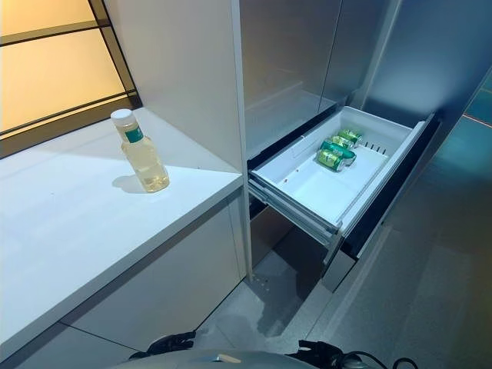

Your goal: Put drinks into fridge and close the fridge

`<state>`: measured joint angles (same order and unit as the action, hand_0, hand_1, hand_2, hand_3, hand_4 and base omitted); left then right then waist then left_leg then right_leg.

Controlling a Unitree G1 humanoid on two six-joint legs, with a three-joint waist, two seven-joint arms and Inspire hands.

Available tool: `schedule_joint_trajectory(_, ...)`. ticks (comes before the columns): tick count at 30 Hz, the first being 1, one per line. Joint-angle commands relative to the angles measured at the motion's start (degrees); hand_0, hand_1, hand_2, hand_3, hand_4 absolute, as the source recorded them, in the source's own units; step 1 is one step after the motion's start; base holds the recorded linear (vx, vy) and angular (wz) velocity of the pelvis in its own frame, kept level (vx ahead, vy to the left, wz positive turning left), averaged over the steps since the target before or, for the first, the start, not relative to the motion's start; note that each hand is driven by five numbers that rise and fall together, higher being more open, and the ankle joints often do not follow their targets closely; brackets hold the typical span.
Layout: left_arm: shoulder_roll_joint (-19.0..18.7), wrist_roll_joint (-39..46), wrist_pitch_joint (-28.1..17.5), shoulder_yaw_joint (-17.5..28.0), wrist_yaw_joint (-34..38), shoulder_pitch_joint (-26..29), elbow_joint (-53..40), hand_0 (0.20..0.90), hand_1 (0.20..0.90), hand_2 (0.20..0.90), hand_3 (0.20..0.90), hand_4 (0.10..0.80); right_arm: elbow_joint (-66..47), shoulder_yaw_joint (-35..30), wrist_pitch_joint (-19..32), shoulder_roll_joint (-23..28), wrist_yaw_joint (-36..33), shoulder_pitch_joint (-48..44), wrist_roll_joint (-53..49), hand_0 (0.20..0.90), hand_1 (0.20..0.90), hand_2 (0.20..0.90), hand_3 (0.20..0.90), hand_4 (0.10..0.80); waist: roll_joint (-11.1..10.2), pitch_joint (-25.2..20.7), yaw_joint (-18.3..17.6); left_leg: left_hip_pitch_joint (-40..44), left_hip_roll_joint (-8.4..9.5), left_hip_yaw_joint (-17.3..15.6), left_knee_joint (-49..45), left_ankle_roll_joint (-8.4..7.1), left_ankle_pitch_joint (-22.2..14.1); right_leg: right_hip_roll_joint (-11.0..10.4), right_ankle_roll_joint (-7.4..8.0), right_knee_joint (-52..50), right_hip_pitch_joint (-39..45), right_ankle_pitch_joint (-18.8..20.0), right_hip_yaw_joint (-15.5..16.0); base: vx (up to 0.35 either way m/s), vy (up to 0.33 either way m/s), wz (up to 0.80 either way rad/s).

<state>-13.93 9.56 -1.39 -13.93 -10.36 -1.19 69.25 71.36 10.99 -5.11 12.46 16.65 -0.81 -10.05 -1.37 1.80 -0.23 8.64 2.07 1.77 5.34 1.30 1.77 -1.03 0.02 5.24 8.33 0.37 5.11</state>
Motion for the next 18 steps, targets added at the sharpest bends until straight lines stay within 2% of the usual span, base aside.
schedule_joint_trajectory(1, 1.64, -0.45, -1.8, 0.57, 0.52, 2.96, 3.88, 0.9, 0.9, 0.9, 0.9, 0.8, 3.66, 2.04, -0.12, 0.58, 1.48, -2.05, 1.48, 0.9, 0.9, 0.9, 0.9, 0.8, 0.07, 0.77, 0.7, 0.23, 0.82, -3.39, -0.52, 1.01, -3.53, 0.05, 2.16, -1.78, -1.08, 0.55, 0.15, 0.0, 0.0, 0.0)
schedule_joint_trajectory(6, 1.3, -3.87, -1.94, 0.53, 4.62, 2.81, 4.01, 0.9, 0.9, 0.9, 0.9, 0.8, 3.65, 1.98, -0.16, 0.6, 1.57, -1.86, 1.51, 0.9, 0.9, 0.9, 0.9, 0.8, 0.04, 0.45, 0.73, 0.12, 0.8, -3.35, -0.54, 0.95, -3.4, 0.02, 2.22, -1.76, -1.1, 0.58, 0.2, 0.0, 0.0, 0.0)
schedule_joint_trajectory(8, 0.81, -12.17, -1.19, -0.26, 7.99, 3.12, 4.24, 0.9, 0.9, 0.9, 0.9, 0.8, 3.63, 2.3, -0.36, 0.58, 1.52, -2.0, 1.34, 0.9, 0.9, 0.9, 0.9, 0.8, 0.04, 0.35, 0.7, -0.02, 0.81, -3.4, -0.58, 0.92, -3.36, 0.05, 2.21, -1.81, -1.2, 0.53, 0.15, 0.0, 0.0, 0.0)
schedule_joint_trajectory(10, 0.05, -15.18, -1.61, -2.55, 8.3, 3.85, 4.32, 0.9, 0.9, 0.9, 0.9, 0.8, 3.39, 2.86, -0.73, 0.76, 1.62, -2.32, 1.38, 0.9, 0.9, 0.9, 0.9, 0.8, 0.15, 0.34, 0.41, -0.15, 0.74, -3.52, -0.61, 0.83, -3.28, 0.18, 2.19, -2.04, -1.48, 0.46, -0.16, 0.0, 0.0, 0.0)
schedule_joint_trajectory(13, -0.79, -14.77, 0.88, -5.24, 2.03, 6.02, 2.44, 0.9, 0.9, 0.9, 0.9, 0.8, 2.73, 3.73, -1.56, 1.72, 2.2, -3.1, 1.73, 0.9, 0.9, 0.9, 0.9, 0.8, 0.65, 0.64, -0.13, -0.14, 0.63, -3.7, -0.55, 0.82, -3.3, 0.28, 2.32, -2.26, -1.79, 0.36, -0.43, -0.015, 0.017, -0.03)
schedule_joint_trajectory(18, -3.74, -13.7, 1.94, -10.32, -12.46, 8.84, -4.23, 0.9, 0.9, 0.9, 0.9, 0.8, 1.25, 3.75, -3.46, 4.55, 4.21, -4.25, 3.3, 0.9, 0.9, 0.9, 0.9, 0.8, 1.97, 0.77, -0.95, -0.04, 0.4, -4.24, -0.41, 0.67, -3.19, 0.15, 2.76, -2.2, -1.9, 0.45, -0.57, -0.008, 0.041, -0.03)
